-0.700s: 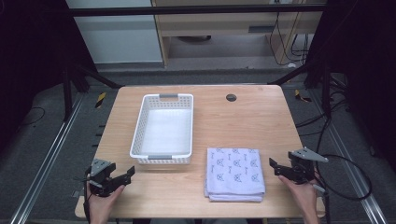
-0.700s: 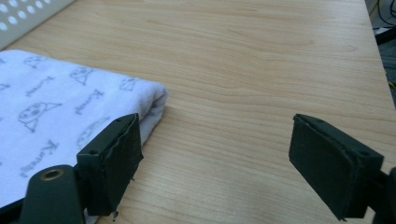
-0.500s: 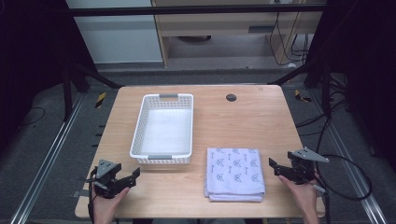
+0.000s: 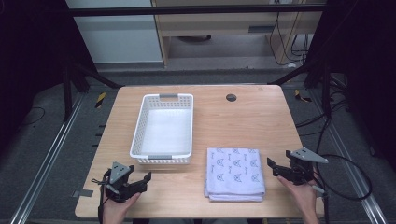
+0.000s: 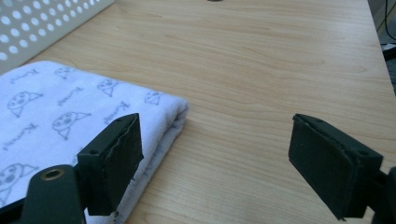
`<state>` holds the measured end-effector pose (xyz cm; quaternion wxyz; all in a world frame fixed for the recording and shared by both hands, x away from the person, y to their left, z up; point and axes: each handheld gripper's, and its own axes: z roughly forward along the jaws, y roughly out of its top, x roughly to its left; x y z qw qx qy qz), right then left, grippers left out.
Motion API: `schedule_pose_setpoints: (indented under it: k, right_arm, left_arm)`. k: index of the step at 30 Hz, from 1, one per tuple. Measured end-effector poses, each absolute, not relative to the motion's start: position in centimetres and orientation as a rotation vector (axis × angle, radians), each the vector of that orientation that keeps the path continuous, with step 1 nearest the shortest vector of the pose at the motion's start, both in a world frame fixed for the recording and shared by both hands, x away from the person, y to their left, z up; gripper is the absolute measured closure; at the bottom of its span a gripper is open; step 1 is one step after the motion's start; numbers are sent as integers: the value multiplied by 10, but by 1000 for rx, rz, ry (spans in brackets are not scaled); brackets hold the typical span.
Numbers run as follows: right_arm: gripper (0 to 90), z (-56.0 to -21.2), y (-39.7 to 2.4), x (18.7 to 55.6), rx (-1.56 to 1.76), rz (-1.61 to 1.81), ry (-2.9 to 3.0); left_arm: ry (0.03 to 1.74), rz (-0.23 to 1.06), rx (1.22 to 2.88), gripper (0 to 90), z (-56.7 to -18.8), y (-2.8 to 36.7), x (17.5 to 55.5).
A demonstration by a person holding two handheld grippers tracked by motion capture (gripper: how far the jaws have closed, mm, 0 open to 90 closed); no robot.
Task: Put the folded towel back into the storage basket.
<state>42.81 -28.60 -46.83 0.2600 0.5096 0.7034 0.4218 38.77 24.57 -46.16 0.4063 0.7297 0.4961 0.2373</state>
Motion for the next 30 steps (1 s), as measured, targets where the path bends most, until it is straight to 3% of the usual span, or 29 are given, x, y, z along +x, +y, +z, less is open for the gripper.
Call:
schedule_pose_setpoints:
  k: [30]
  right_arm:
    - [189,-438,-264,429,1281,1236,1913]
  left_arm:
    - [1150,542,1798,266,-432,219,383]
